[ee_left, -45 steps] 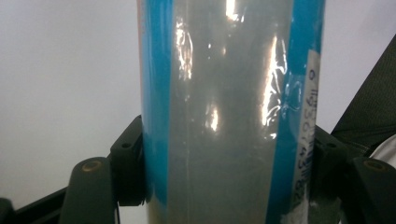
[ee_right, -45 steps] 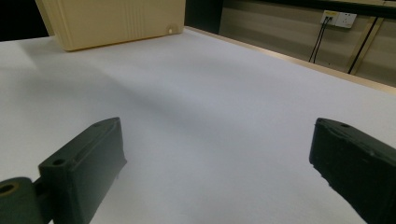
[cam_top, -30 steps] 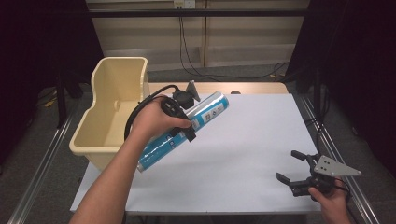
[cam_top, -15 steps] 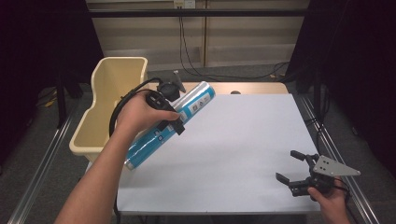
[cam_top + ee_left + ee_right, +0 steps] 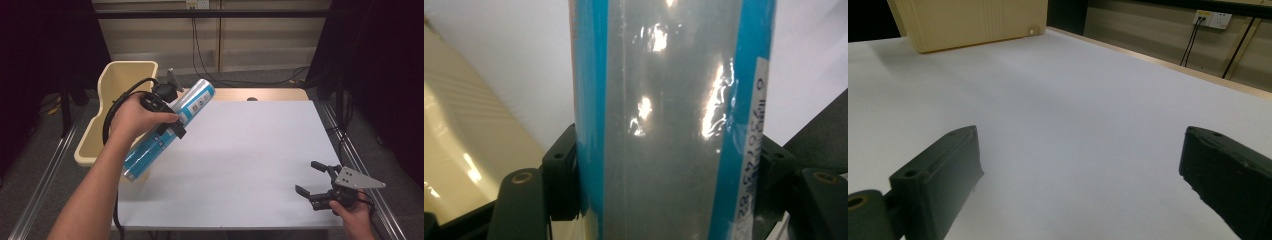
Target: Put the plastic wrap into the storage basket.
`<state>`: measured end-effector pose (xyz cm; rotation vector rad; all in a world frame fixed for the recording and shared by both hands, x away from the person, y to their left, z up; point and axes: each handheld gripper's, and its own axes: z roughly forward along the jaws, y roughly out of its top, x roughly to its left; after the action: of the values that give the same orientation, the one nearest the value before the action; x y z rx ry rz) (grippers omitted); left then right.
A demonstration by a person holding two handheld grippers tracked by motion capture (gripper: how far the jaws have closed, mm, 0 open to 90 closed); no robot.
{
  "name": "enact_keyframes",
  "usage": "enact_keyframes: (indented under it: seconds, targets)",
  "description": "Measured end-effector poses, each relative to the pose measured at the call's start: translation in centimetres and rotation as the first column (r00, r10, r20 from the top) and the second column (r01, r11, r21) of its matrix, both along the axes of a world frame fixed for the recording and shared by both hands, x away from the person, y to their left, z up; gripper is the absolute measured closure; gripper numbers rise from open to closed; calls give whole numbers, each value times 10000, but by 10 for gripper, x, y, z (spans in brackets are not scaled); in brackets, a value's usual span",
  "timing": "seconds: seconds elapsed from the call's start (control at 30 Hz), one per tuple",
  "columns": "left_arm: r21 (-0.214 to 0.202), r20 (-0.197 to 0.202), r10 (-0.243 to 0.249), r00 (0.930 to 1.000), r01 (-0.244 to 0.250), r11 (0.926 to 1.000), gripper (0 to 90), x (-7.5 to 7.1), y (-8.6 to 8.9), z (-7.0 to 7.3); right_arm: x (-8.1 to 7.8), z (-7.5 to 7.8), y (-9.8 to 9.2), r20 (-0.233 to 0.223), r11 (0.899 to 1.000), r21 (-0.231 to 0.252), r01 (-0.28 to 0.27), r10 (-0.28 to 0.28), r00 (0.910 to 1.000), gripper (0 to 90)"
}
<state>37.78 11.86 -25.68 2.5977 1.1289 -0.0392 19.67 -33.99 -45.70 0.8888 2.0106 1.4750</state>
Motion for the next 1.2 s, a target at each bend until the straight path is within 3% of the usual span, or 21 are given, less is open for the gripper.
enact_keyframes:
  seconds: [0.37, 0.67, 1.0, 1.2]
  targets:
    - [1, 78, 688, 9976, -688, 9976, 323, 2, 23, 6, 0, 0, 0, 6, 10000, -8, 6, -6, 10000, 26]
    - [43, 187, 1271, 9917, -1272, 9919, 323, 4, 43, 10, 0, 0, 0, -16, 10000, -17, -13, 13, 10000, 26]
    - [45, 186, 1799, 9835, -1800, 9837, 323, 5, 57, 12, 0, 0, 1, -7, 10000, -5, -51, 51, 10000, 26]
    - [-103, 227, 2329, 9722, -2327, 9725, 323, 7, 66, 13, 0, 0, 0, -10, 10000, -35, -47, 47, 10000, 26]
